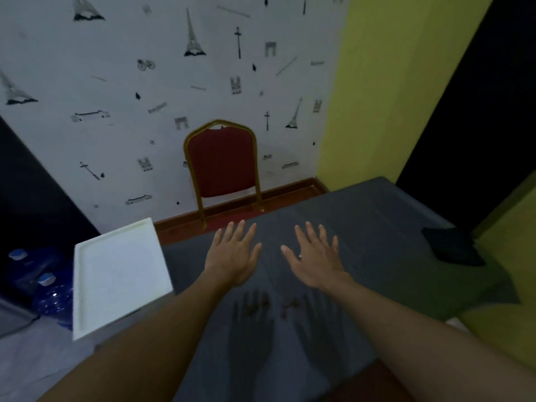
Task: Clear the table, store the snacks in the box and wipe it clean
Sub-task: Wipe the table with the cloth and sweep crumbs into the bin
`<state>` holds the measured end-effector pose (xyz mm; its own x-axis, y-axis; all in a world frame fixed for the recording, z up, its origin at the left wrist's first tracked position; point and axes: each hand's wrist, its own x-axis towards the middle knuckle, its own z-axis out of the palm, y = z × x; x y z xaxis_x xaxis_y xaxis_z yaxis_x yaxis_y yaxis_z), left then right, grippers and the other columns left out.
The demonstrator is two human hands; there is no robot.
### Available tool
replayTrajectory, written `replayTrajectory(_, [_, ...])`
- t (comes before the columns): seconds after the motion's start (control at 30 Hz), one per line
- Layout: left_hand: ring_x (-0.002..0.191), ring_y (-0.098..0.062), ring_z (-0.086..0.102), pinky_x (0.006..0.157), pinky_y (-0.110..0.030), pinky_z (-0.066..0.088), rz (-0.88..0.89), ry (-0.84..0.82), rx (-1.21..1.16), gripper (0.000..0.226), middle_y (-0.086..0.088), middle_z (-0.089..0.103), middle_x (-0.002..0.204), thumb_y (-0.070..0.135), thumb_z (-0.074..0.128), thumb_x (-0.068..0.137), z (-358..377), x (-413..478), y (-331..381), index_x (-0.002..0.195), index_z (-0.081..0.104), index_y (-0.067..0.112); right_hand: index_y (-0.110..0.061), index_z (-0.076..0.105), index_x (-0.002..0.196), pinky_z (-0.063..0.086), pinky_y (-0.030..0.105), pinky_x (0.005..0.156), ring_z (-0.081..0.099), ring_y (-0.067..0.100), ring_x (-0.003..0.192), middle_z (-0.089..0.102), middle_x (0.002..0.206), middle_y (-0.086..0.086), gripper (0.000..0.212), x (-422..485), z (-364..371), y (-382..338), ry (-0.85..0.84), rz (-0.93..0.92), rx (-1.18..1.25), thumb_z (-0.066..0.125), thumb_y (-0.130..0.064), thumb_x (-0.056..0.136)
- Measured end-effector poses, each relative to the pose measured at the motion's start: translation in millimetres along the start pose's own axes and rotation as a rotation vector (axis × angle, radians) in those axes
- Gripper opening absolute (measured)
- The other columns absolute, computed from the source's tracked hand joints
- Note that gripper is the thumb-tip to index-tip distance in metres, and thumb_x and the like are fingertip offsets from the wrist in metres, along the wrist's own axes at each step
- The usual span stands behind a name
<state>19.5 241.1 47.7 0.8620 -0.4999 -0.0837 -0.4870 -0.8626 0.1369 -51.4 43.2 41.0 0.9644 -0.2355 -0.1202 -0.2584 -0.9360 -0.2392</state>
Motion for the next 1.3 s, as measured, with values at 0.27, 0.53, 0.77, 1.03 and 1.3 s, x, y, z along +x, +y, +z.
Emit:
replayTrajectory(0.27, [0.152, -0.022, -0.006, 0.123, -0.044, -0.001, 0.075, -0.054, -0.018, 0.063, 0.000, -0.001, 0.165, 0.056, 0.012, 0.101, 22, 46, 121, 0.157, 0.001, 0.028, -0.027, 0.010, 0.159, -0.003, 0.059, 0.120, -0.007, 0.029, 0.153, 0.001, 0.168, 0.001, 0.080, -7, -16, 125, 0.021, 0.093, 0.034, 0.014, -0.073, 0.093])
replayTrajectory(0.53, [0.152, -0.022, -0.004, 0.123, -0.044, -0.001, 0.156, -0.096, -0.007, 0.064, -0.001, 0.000, 0.165, 0.055, 0.012, 0.101, 36, 82, 190, 0.157, 0.001, 0.028, -0.025, 0.012, 0.159, 0.002, 0.057, 0.121, -0.005, 0.028, 0.153, 0.003, 0.168, 0.004, 0.077, -8, -27, 204, 0.011, 0.179, 0.066, 0.019, -0.069, 0.096])
replayTrajectory(0.77, [0.152, -0.023, -0.002, 0.122, -0.044, -0.001, 0.270, -0.113, 0.028, 0.064, -0.002, 0.001, 0.165, 0.056, 0.011, 0.100, 43, 126, 230, 0.157, 0.000, 0.028, -0.024, 0.016, 0.159, 0.005, 0.054, 0.122, -0.001, 0.027, 0.153, 0.009, 0.167, 0.005, 0.075, -3, -32, 246, 0.044, 0.302, 0.102, 0.023, -0.066, 0.097])
replayTrajectory(1.03, [0.152, -0.025, 0.004, 0.122, -0.044, 0.004, 0.452, -0.134, 0.046, 0.064, -0.004, 0.005, 0.165, 0.055, 0.016, 0.100, 59, 176, 292, 0.156, 0.002, 0.026, -0.018, 0.025, 0.156, 0.016, 0.051, 0.121, 0.013, 0.027, 0.152, 0.024, 0.163, 0.007, 0.070, 1, -47, 298, 0.095, 0.437, 0.133, 0.030, -0.059, 0.100])
replayTrajectory(1.3, [0.150, -0.025, 0.015, 0.123, -0.045, 0.008, 0.518, -0.203, 0.041, 0.063, -0.006, 0.014, 0.164, 0.045, 0.030, 0.102, 87, 241, 371, 0.156, 0.012, 0.019, -0.014, 0.040, 0.145, 0.037, 0.047, 0.109, 0.037, 0.029, 0.135, 0.047, 0.146, 0.011, 0.060, 31, -36, 382, 0.090, 0.502, 0.150, 0.036, -0.054, 0.101])
